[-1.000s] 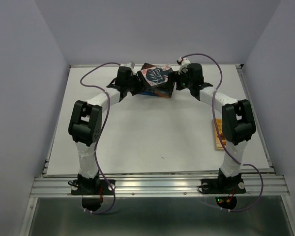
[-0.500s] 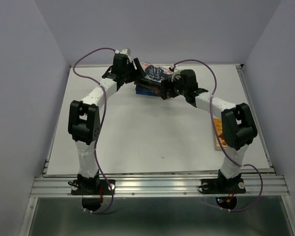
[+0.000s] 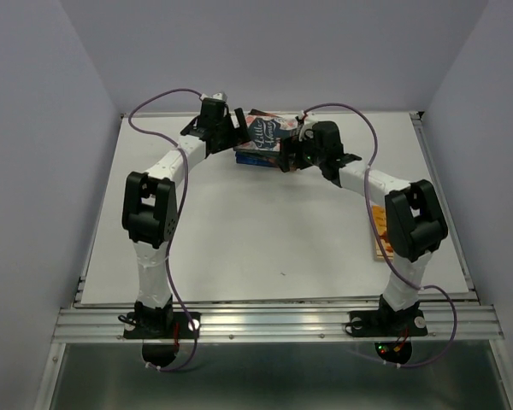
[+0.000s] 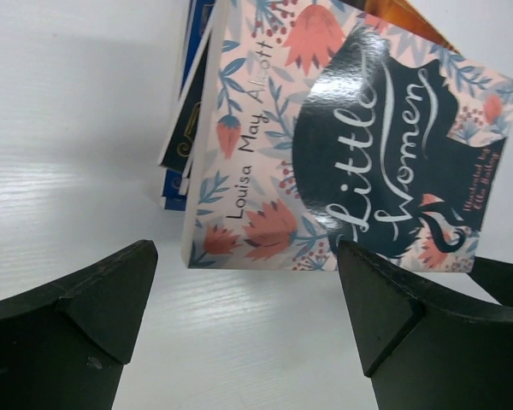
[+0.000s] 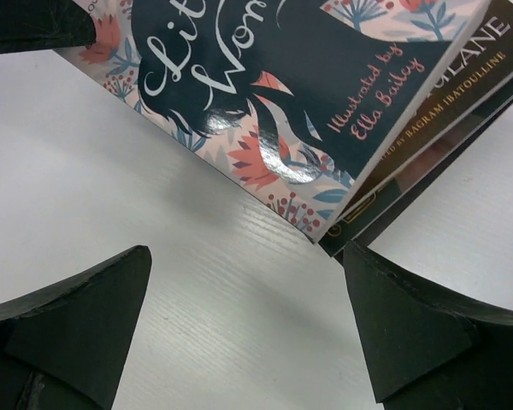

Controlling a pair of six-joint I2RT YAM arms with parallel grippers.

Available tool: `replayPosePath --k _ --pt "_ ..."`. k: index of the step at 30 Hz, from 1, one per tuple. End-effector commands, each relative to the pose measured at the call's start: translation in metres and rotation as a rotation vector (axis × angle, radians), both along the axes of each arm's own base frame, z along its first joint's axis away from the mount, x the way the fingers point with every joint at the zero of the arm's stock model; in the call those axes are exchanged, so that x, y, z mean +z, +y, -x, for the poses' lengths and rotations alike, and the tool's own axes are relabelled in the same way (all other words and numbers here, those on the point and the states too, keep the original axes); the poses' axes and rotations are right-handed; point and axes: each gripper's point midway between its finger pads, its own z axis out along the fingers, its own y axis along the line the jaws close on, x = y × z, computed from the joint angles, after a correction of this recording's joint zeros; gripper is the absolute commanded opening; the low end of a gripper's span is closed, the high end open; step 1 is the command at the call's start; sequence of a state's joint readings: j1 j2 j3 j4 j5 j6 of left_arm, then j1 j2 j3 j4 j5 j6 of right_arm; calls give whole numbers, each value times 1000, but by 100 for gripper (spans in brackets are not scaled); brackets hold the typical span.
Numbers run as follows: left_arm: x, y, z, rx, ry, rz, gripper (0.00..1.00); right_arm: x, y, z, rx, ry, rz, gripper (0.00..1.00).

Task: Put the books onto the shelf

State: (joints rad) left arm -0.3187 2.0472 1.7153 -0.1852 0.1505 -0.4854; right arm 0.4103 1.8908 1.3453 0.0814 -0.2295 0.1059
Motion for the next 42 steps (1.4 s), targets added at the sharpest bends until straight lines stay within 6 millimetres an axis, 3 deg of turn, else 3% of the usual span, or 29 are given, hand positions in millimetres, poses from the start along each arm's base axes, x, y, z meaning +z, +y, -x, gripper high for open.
replayPosePath --k 1,5,6,8,9,11,12,13,17,18,20,23,24,27,33,36,42 --pt "38 24 -6 80 -80 -91 99 37 -7 6 -69 -48 -39 100" --pt "65 41 -7 127 -138 -109 99 27 -32 22 -218 22 -44 100" --pt "76 46 -4 143 -154 -109 99 31 -50 25 -309 9 -23 100" --pt "78 47 3 135 -159 -102 99 22 -85 35 -456 61 19 100" --pt "92 45 6 130 -199 -71 99 32 -104 39 -512 53 9 100" --pt "76 36 20 80 -169 -33 99 29 -129 52 -600 92 -4 100" --pt "83 25 25 42 -187 28 99 29 -144 63 -644 101 -17 100" --pt "66 22 33 22 -151 38 99 27 -164 67 -707 128 -40 100" --pt "44 -2 56 -49 -121 89 99 24 -220 97 -880 153 -54 100" --pt "49 -16 59 -92 -146 119 99 25 -233 102 -926 145 -43 100" --pt "37 -29 61 -131 -138 130 99 31 -257 118 -1005 130 -23 100" --pt "38 -36 49 -142 -146 130 99 42 -276 136 -1081 93 1 100" --pt "25 -36 45 -134 -116 115 99 45 -283 140 -1104 84 5 100" --pt "28 -39 32 -126 -132 109 99 50 -299 152 -1156 64 17 100" --pt "22 -43 8 -115 -130 78 99 52 -305 159 -1175 60 28 100" --pt "31 -50 0 -131 -150 95 99 50 -309 161 -1184 67 41 100" --pt "44 -59 -12 -150 -179 118 99 21 -328 166 -1239 149 69 100"
